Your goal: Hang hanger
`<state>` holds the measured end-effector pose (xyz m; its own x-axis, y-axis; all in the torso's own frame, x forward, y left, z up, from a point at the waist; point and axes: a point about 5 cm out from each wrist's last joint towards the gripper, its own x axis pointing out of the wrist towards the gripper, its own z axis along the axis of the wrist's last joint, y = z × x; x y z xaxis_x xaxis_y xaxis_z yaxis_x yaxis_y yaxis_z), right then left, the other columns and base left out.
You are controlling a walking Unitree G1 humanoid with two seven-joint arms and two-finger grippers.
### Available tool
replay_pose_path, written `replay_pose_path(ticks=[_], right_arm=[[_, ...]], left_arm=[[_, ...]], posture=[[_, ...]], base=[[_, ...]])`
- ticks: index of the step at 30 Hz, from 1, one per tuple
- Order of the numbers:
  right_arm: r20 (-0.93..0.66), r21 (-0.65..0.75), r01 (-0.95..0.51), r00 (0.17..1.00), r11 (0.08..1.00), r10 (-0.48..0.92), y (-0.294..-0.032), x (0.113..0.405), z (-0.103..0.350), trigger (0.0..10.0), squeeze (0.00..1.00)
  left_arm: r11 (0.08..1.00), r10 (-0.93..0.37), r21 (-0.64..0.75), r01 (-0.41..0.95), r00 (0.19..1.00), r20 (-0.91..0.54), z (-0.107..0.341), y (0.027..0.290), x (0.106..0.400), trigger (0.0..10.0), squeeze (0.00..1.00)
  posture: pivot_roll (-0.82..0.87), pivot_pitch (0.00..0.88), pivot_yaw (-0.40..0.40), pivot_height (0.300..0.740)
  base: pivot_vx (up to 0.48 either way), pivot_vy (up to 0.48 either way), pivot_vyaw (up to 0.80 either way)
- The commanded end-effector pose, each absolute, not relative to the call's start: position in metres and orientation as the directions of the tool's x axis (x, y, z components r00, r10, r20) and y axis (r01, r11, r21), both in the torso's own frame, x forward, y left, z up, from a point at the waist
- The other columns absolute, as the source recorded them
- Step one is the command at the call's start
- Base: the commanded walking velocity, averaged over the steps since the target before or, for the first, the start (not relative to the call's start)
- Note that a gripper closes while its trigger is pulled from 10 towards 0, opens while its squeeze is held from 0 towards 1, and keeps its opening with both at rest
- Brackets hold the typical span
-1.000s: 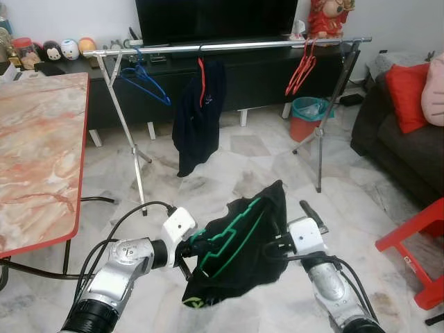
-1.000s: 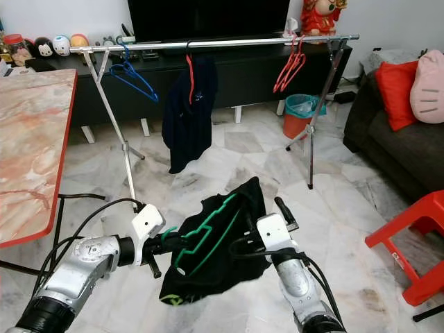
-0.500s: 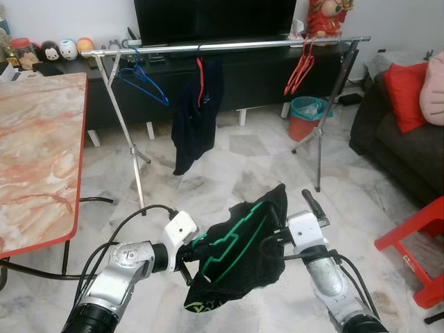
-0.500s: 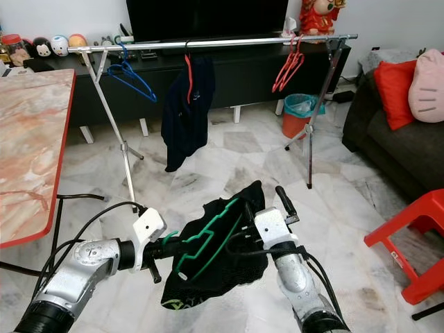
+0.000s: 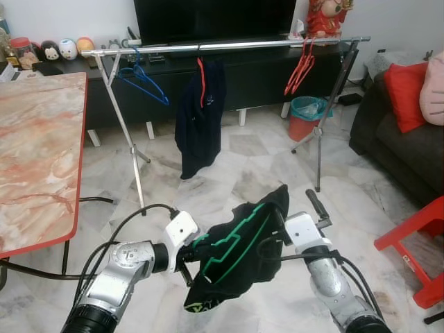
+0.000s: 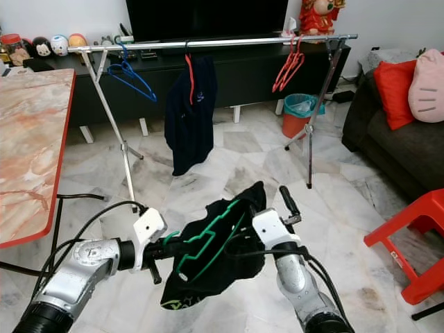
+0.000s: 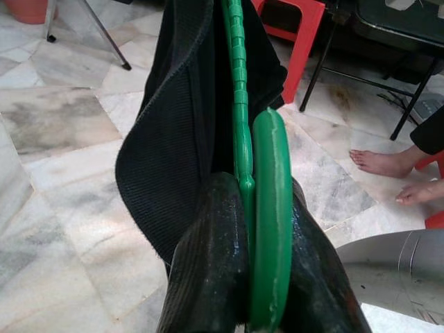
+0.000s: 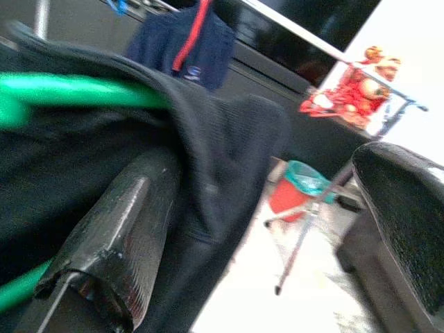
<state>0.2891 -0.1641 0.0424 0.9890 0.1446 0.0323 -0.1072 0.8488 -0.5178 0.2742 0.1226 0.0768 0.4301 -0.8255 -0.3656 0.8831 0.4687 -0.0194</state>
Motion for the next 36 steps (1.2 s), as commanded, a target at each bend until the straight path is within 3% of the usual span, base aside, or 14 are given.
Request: replay_pose_path(ticks=[1, 8, 14, 16, 18, 19, 20, 21, 22, 23, 24, 36], right_arm=[[0.023, -0.499, -0.147, 0.983, 0.854, 0.183, -0.157, 0.288, 0.042, 10.0, 0.00], [0.002, -0.477, -0.188, 0.977, 0.858, 0.215, -0.153, 0.284, 0.038, 10.0, 0.00], [-0.011, -0.545, -0.118, 0.991, 0.830, 0.134, -0.168, 0.285, 0.034, 10.0, 0.00], [-0.011, -0.575, -0.078, 0.996, 0.814, 0.088, -0.176, 0.285, 0.033, 5.3, 0.00], [-0.014, -0.588, -0.063, 0.998, 0.807, 0.068, -0.179, 0.286, 0.033, 5.7, 0.00], [-0.018, -0.590, -0.057, 0.998, 0.805, 0.057, -0.181, 0.286, 0.032, 7.5, 0.00], [-0.022, -0.589, -0.055, 0.998, 0.806, 0.052, -0.182, 0.286, 0.031, 8.3, 0.00], [-0.024, -0.593, -0.056, 0.998, 0.803, 0.052, -0.182, 0.286, 0.031, 8.3, 0.00], [-0.026, -0.592, -0.057, 0.998, 0.804, 0.052, -0.182, 0.286, 0.030, 2.2, 0.00], [-0.026, -0.592, -0.057, 0.998, 0.804, 0.052, -0.182, 0.286, 0.030, 2.2, 0.00], [-0.030, -0.594, -0.059, 0.998, 0.803, 0.051, -0.183, 0.285, 0.029, 0.0, 0.00], [-0.051, -0.609, -0.061, 0.998, 0.791, 0.037, -0.183, 0.283, 0.024, 0.0, 0.00]], left_arm=[[0.444, -0.847, -0.004, 0.896, 0.418, -0.327, 0.087, 0.117, 0.275, 10.0, 0.00], [0.430, -0.855, -0.012, 0.903, 0.403, -0.326, 0.087, 0.116, 0.273, 10.0, 0.00], [0.425, -0.857, -0.017, 0.905, 0.397, -0.328, 0.087, 0.117, 0.272, 10.0, 0.00], [0.424, -0.857, -0.017, 0.906, 0.395, -0.331, 0.086, 0.117, 0.272, 10.0, 0.00], [0.423, -0.857, -0.018, 0.906, 0.393, -0.332, 0.086, 0.117, 0.271, 10.0, 0.00], [0.421, -0.858, -0.018, 0.907, 0.392, -0.332, 0.085, 0.116, 0.271, 10.0, 0.00], [0.420, -0.859, -0.019, 0.908, 0.390, -0.332, 0.085, 0.116, 0.271, 10.0, 0.00], [0.418, -0.860, -0.020, 0.908, 0.388, -0.332, 0.085, 0.115, 0.271, 10.0, 0.00], [0.417, -0.861, -0.021, 0.909, 0.387, -0.331, 0.086, 0.115, 0.270, 10.0, 0.00], [0.417, -0.861, -0.021, 0.909, 0.387, -0.331, 0.086, 0.115, 0.270, 10.0, 0.00], [0.416, -0.861, -0.021, 0.909, 0.387, -0.331, 0.086, 0.115, 0.270, 10.0, 0.00], [0.411, -0.864, -0.022, 0.911, 0.382, -0.329, 0.087, 0.115, 0.270, 10.0, 0.00]], posture=[[0.01, 0.000, -0.044, 0.740], [0.01, 0.000, -0.044, 0.740], [0.01, 0.000, -0.045, 0.740], [0.01, 0.000, -0.046, 0.740], [0.01, 0.000, -0.046, 0.740], [0.01, 0.000, -0.046, 0.740], [0.01, 0.000, -0.046, 0.740], [0.01, 0.000, -0.046, 0.740], [0.01, 0.000, -0.047, 0.740], [0.01, 0.000, -0.047, 0.740], [0.01, 0.000, -0.047, 0.740], [0.01, 0.000, -0.047, 0.740]], base=[[0.000, 0.000, 0.00], [0.000, 0.000, 0.00], [0.000, 0.000, 0.00], [0.000, 0.000, 0.00], [0.000, 0.000, 0.00], [0.000, 0.000, 0.00], [0.000, 0.000, 0.00], [0.000, 0.000, 0.00], [0.000, 0.000, 0.00], [0.000, 0.000, 0.00], [0.000, 0.000, 0.00], [0.000, 0.000, 0.00]])
